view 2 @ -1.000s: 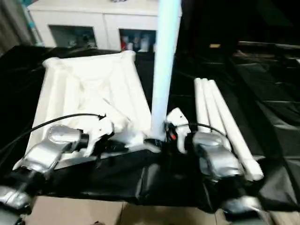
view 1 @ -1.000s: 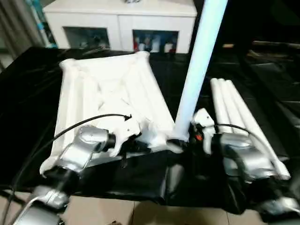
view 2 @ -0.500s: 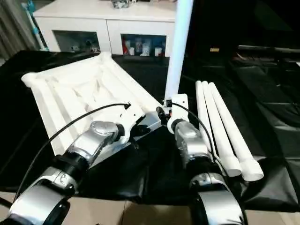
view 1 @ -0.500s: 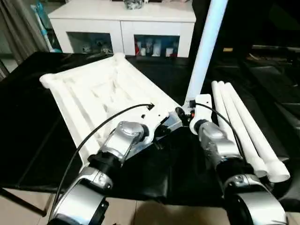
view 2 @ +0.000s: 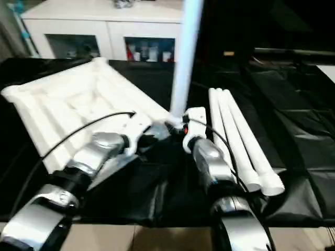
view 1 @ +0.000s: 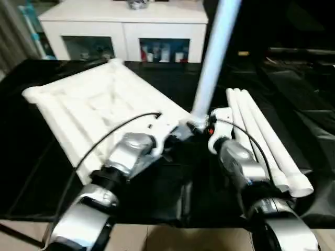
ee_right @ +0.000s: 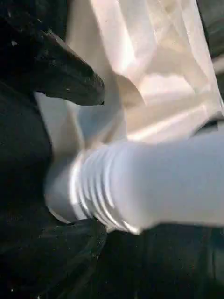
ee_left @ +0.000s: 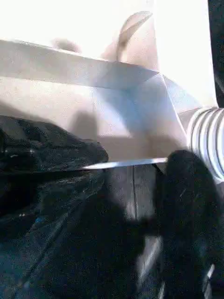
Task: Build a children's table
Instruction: Insert table leg to table base
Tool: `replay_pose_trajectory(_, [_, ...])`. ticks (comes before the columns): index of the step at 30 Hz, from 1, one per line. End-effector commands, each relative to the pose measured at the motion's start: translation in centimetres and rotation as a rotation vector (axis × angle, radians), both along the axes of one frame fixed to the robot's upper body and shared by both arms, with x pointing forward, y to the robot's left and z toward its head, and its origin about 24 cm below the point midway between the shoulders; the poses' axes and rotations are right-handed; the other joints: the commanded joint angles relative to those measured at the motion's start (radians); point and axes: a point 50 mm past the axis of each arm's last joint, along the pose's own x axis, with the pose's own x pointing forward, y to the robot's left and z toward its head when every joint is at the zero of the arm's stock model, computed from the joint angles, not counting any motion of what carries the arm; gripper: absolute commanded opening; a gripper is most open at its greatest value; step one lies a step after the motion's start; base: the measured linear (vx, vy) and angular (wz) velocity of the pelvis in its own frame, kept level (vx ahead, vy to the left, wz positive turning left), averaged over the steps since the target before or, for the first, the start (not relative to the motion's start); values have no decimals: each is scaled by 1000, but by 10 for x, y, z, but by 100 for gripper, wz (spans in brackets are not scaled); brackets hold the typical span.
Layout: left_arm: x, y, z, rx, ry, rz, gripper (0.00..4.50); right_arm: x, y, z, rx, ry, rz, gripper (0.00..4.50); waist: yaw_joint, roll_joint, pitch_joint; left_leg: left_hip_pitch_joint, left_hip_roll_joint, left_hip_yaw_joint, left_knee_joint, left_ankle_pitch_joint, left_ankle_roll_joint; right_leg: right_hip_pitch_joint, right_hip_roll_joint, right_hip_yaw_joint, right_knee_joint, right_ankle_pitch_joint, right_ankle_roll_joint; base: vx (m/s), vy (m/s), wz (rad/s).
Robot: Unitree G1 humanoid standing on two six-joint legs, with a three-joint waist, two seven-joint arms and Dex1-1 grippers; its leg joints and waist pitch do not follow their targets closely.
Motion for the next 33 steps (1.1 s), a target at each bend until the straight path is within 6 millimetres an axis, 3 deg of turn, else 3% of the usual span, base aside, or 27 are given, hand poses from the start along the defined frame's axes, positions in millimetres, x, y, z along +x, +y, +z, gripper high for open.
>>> replay_pose_trajectory(1, [-13, 5, -13, 7, 67, -85, 0, -7, 7, 6, -23, -26, 187, 423, 12, -10, -56, -7, 52, -25, -68, -146, 114, 55, -71, 47, -82, -209, -212, 0, 0, 0])
replay_pose_trajectory(6, [-23, 16, -12, -13, 75, -233, 0, -11, -16, 11, -94, -68, 263, 423, 16, -11, -57, -7, 53, -22, -67, -134, 129, 55, -71, 48, -75, -147, -249, 0, 0, 0])
replay_pose_trajectory(12, [-37, 27, -9, -22, 125, -369, 0, -14, -35, 18, -173, -78, 320, 423, 26, -7, -54, 7, 58, -19, -73, -170, 93, 47, -68, 51, -74, -174, -250, 0, 0, 0])
replay_pose_trajectory(16, [-42, 29, -6, -39, 122, -428, 0, -21, -36, 19, -189, -67, 394, 423, 35, -9, -54, 4, 60, -17, -73, -144, 101, 51, -69, 51, -68, -125, -249, 0, 0, 0])
replay_pose_trajectory(21, [-46, 29, -4, -52, 130, -470, 0, -29, -30, 15, -211, -58, 503, 423, 35, -9, -53, 2, 58, -16, -73, -159, 96, 51, -71, 51, -71, -152, -248, 0, 0, 0])
replay_pose_trajectory(26, [-49, 31, -3, -53, 133, -478, 0, -27, -26, 17, -183, -69, 487, 423, 33, -10, -55, 2, 58, -18, -72, -150, 87, 51, -72, 52, -71, -158, -240, 0, 0, 0])
replay_pose_trajectory(33, [-51, 30, -3, -58, 141, -487, 0, -30, -26, 17, -163, -60, 503, 366, 35, -11, -57, 1, 57, -16, -69, -115, 106, 54, -70, 51, -63, -96, -256, 0, 0, 0])
